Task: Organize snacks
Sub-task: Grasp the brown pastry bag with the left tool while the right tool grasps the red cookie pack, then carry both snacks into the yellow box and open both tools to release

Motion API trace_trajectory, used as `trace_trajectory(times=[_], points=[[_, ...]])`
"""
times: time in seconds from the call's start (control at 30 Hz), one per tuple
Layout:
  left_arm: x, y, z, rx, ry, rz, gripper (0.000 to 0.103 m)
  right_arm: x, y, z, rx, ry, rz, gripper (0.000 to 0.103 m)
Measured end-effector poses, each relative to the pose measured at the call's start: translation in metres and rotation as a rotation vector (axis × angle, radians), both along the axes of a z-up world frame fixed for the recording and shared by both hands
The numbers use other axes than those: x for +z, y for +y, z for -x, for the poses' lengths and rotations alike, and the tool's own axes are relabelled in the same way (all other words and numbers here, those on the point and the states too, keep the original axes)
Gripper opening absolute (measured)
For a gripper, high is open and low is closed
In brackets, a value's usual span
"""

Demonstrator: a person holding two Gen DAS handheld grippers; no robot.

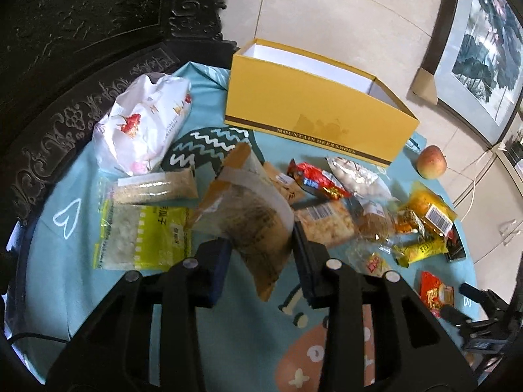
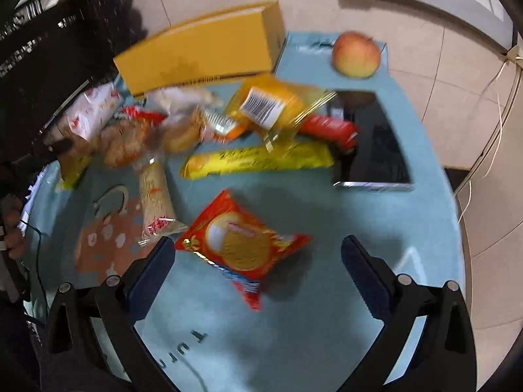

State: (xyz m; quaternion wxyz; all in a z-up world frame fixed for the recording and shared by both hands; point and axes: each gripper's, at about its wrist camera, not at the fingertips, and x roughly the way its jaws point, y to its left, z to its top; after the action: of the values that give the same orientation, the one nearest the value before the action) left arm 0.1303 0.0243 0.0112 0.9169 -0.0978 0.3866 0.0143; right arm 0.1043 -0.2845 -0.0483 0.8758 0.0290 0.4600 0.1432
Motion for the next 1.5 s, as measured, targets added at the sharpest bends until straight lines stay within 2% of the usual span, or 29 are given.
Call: trace_trajectory(times=[0.17, 0.2, 0.27, 0.33, 0.4, 0.43, 0.47, 0.63, 0.77, 0.87, 0.97, 1.1, 1.17, 1.23, 1.33, 1.5], points=[[-0.001, 0.001, 0.006, -0.02, 0.007, 0.003, 0.037, -0.005, 0.027, 0.0, 0.085, -0.049, 0.136, 0.1], [-0.001, 0.001, 0.007, -0.021, 0.006, 0.003, 0.037, -0.009, 0.028, -0.002, 0.109, -0.048, 0.148, 0.094], [0.0, 0.002, 0.009, -0.026, 0.006, 0.002, 0.037, -0.013, 0.03, -0.003, 0.157, -0.053, 0.167, 0.088], [0.0, 0.001, 0.011, -0.037, 0.006, 0.002, 0.037, -0.014, 0.033, -0.001, 0.222, -0.053, 0.189, 0.064], [0.0, -0.002, 0.012, -0.041, 0.005, 0.002, 0.037, -0.011, 0.032, 0.0, 0.262, -0.038, 0.176, 0.05], [0.0, -0.003, 0.012, -0.043, 0.006, 0.002, 0.037, -0.01, 0.032, 0.0, 0.257, -0.037, 0.183, 0.049], [0.001, -0.004, 0.013, -0.044, 0.007, 0.001, 0.037, -0.008, 0.031, 0.0, 0.242, -0.039, 0.186, 0.049], [0.006, -0.009, 0.016, -0.056, 0.003, -0.011, 0.037, 0.005, 0.011, 0.004, 0.158, -0.046, 0.076, 0.048], [0.017, -0.015, 0.018, -0.075, -0.014, -0.033, 0.037, 0.024, 0.005, 0.01, 0.131, -0.096, 0.041, 0.048], [0.031, -0.023, 0.013, -0.089, -0.026, -0.052, 0.037, 0.051, 0.003, 0.006, 0.103, -0.154, -0.001, 0.048], [0.05, -0.034, 0.001, -0.108, -0.05, -0.055, 0.037, 0.091, 0.001, -0.003, 0.074, -0.257, -0.08, 0.048], [0.081, -0.05, -0.031, -0.116, -0.102, -0.093, 0.037, 0.129, 0.017, -0.03, 0.048, -0.368, -0.1, 0.048], [0.09, -0.053, -0.059, -0.093, -0.084, -0.094, 0.037, 0.139, 0.025, -0.051, 0.001, -0.415, -0.071, 0.048], [0.093, -0.051, -0.084, -0.072, -0.057, -0.066, 0.037, 0.141, 0.034, -0.073, -0.027, -0.444, -0.046, 0.048], [0.095, -0.05, -0.124, -0.037, -0.025, -0.077, 0.037, 0.136, 0.045, -0.102, -0.028, -0.467, -0.012, 0.048], [0.098, -0.047, -0.172, -0.046, -0.061, -0.026, 0.037, 0.131, 0.057, -0.16, -0.023, -0.456, -0.002, 0.049]])
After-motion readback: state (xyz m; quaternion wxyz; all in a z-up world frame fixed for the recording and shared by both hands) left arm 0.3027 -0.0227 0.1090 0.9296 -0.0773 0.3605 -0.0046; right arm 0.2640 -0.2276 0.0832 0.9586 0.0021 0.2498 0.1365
